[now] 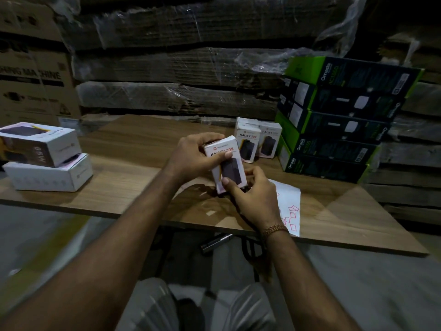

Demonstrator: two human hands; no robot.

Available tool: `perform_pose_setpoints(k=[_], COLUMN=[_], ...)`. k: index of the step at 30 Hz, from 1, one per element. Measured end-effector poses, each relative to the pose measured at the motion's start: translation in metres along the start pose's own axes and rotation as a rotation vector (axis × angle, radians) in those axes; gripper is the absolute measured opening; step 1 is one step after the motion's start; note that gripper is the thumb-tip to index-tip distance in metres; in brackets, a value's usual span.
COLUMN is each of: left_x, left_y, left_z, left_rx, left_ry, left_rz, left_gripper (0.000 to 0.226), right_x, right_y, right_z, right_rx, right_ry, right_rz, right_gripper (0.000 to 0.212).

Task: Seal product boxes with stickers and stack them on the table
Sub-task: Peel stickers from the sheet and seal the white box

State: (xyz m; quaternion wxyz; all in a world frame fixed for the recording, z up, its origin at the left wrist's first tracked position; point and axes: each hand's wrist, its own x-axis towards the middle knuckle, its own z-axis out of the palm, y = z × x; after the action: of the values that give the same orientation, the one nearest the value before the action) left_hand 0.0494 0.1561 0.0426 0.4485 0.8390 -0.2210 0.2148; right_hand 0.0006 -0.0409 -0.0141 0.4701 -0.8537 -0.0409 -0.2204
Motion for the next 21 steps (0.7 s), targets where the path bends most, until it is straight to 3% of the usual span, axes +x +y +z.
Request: perform_pose_setpoints(k=[7, 13, 18, 21], left_x=[0.000, -0.004, -0.008, -0.009], left_y=[-0.004, 0.003, 0.009, 0.010], left_z=[0.005, 0.004, 0.002, 0.004], left_rx=[-0.015, 0.042, 0.070, 0.050], left_ry=[0.013, -0.014, -0.023, -0.034], left_rz=[0.040, 0.081, 0.125, 0.125], left_gripper=[0.054, 0.058, 0.055, 0.055], right_x=[0.002, 0.003, -0.003, 0.006], right_y=[0.005, 0.008, -0.012, -0.031], right_z=[0.002, 0.005, -0.004, -0.011], right_rx=[-0.026, -0.159, 0.061, 0.090], right_ry=[0.021, 0.032, 0.230, 0.224], right_rz=[-0.011, -0.038, -0.218, -0.326], right_gripper=[0.055, 0.076, 0.055, 0.049])
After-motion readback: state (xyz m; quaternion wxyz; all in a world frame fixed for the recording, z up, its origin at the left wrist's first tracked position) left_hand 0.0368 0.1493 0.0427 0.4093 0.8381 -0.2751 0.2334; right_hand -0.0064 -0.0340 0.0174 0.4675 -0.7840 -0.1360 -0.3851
